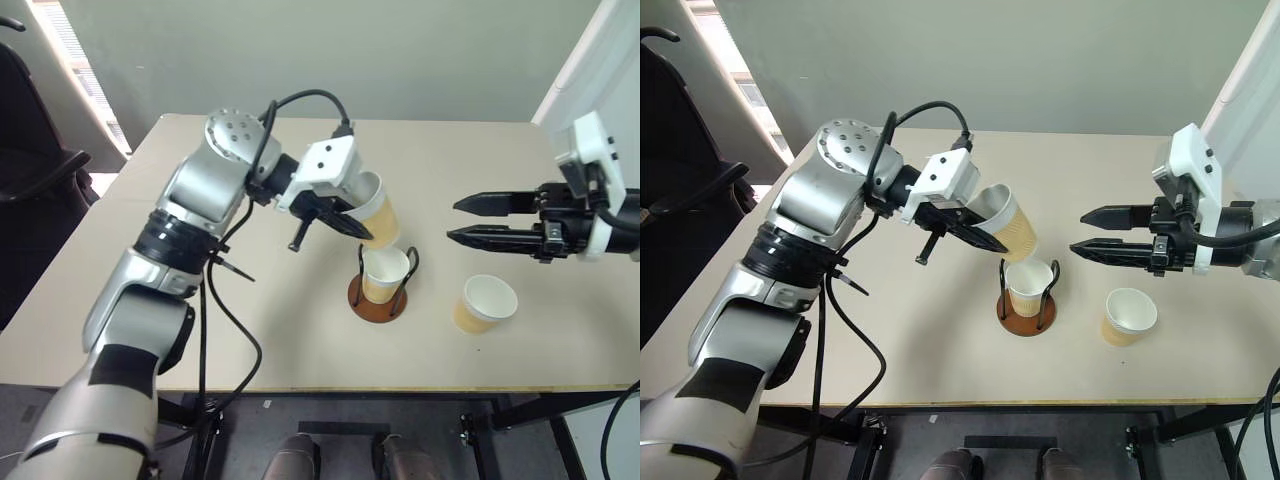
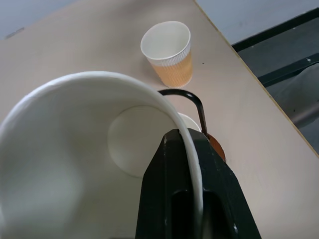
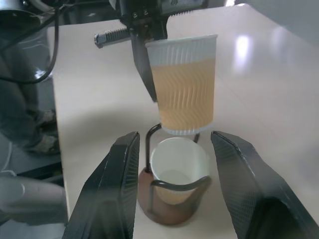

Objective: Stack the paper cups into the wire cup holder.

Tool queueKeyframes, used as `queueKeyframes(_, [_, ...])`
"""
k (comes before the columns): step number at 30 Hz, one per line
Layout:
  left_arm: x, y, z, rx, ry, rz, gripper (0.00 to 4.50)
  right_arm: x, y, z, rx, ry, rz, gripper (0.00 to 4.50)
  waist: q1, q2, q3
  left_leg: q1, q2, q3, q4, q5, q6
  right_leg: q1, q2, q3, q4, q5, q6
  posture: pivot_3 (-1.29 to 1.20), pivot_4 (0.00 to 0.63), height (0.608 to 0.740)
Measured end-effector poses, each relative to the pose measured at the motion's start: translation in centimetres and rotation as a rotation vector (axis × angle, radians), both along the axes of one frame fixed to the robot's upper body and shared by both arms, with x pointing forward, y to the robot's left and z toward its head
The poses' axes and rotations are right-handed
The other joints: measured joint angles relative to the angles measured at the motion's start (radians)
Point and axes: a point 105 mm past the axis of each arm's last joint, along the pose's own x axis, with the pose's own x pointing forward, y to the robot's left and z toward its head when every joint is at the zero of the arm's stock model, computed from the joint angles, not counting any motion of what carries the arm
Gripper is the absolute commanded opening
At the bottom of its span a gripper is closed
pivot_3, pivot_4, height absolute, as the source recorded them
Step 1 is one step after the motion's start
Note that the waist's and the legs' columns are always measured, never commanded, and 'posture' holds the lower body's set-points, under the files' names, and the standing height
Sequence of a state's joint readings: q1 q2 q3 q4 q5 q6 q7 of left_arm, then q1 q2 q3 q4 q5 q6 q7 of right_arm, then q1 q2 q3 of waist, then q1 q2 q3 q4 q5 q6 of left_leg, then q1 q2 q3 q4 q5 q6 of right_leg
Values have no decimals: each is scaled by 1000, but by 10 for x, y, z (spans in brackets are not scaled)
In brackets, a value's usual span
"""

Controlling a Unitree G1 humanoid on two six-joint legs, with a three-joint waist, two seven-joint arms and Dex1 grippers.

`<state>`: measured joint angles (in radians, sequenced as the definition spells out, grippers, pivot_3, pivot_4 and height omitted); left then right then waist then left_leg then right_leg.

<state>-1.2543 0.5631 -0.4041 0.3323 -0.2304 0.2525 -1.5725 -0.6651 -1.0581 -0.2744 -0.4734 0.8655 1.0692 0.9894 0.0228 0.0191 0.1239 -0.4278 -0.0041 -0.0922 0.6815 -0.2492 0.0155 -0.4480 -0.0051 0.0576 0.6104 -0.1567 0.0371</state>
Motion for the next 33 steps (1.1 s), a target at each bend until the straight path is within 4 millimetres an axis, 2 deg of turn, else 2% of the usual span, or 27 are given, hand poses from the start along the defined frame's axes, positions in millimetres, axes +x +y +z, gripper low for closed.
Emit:
queueKeyframes(6, [2,-11,-3,37,-12,-38,23,-9,-4,-7,-35,34,-11,2322,2,0,0,-1,-1,1,1,-2,1,0,0,1,-1,-1,3,0,150,740])
queueKeyframes(11, [5,-14,-14,79,-7,-58,23,-18,-4,-14,-128,39,-1,2322,5,0,0,-2,-1,1,1,-3,2,0,-1,1,-1,-2,5,0,150,740])
queueKeyframes(20, [2,-29,-24,100,9,-110,23,-17,-7,-12,-166,24,6,2322,7,0,0,-2,-2,2,2,-4,3,0,-2,2,-1,-3,9,0,150,740])
queueKeyframes(31, [8,-31,-44,204,-70,-138,23,-16,-7,-14,-170,30,7,2322,9,0,0,-2,-3,2,4,-4,4,1,-2,2,-1,-3,10,0,150,740])
queueKeyframes(33, [8,-33,-45,213,-90,-153,424,-16,-7,-14,-171,31,7,2322,9,0,0,-2,-3,2,4,-5,4,1,-2,2,-1,-3,11,0,150,740])
